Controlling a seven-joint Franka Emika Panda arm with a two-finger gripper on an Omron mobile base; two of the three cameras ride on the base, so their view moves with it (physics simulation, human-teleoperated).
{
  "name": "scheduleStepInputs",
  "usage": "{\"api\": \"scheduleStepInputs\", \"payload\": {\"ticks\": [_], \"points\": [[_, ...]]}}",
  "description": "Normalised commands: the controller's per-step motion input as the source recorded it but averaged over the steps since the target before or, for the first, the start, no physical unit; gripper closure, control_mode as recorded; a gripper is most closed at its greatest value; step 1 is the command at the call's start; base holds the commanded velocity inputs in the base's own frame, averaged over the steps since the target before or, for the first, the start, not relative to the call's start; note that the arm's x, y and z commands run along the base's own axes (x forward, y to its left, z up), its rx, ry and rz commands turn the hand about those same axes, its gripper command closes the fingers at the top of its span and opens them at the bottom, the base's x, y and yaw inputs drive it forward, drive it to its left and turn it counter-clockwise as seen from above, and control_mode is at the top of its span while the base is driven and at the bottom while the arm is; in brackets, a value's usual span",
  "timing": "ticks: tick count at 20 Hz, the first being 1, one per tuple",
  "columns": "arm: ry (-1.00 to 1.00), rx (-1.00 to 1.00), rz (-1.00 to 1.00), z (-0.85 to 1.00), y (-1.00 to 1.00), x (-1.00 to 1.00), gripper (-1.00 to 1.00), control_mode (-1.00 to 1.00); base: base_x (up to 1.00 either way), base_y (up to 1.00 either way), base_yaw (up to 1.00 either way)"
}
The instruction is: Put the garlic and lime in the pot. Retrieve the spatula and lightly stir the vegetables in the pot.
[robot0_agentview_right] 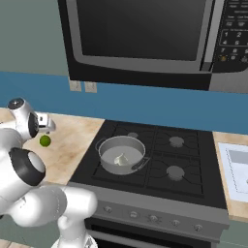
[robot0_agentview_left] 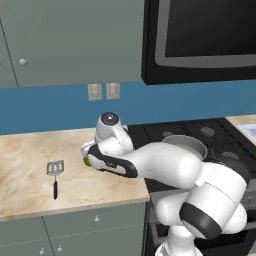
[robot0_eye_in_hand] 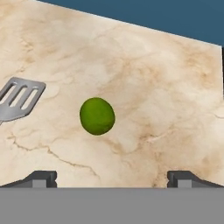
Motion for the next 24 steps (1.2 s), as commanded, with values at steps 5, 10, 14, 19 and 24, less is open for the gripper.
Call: {"api": "scheduleStepInputs", "payload": {"ticks": [5,10,14,19,24], "points": [[0.00,0.00,0.00,-0.23,0.09,0.14,-1.00,-1.00,0.00,0.00,0.00],[0.00,0.00,0.00,-0.26,0.12,0.03,-1.00,-1.00,0.00,0.00,0.00],[0.00,0.00,0.00,-0.20,0.01,0.09,-1.00,-1.00,0.00,0.00,0.00],[0.00,0.00,0.00,-0.17,0.00,0.17,-1.00,-1.00,0.00,0.00,0.00],[0.00,0.00,0.00,-0.17,0.00,0.15,-1.00,-1.00,0.00,0.00,0.00]]}}
